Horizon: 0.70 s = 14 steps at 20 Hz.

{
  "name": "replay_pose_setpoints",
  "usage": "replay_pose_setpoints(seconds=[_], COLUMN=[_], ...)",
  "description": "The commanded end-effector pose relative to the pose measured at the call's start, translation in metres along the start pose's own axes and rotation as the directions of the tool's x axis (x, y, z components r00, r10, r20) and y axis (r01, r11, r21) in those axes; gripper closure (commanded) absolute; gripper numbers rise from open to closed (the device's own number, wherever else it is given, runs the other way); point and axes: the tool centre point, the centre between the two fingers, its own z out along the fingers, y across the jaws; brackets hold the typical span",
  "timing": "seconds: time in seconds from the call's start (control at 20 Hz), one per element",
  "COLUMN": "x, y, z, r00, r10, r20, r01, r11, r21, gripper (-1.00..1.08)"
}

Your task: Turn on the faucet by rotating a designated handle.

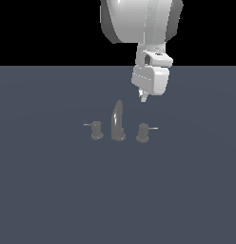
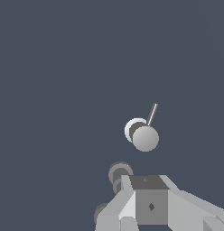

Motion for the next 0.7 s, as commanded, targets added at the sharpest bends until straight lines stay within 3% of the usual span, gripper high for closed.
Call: replay_pose_setpoints(seconds=[0.0,0.65], x=[0.013,0.052], y=[-0.002,0.0], z=[0.024,0.101], r00=[0.997,0.951], r10=[0.077,0.301], r20=[-0.015,-0.075], r01=[-0.077,-0.302], r11=[0.997,0.953], r21=[-0.003,0.0], gripper=[1.08,1.08])
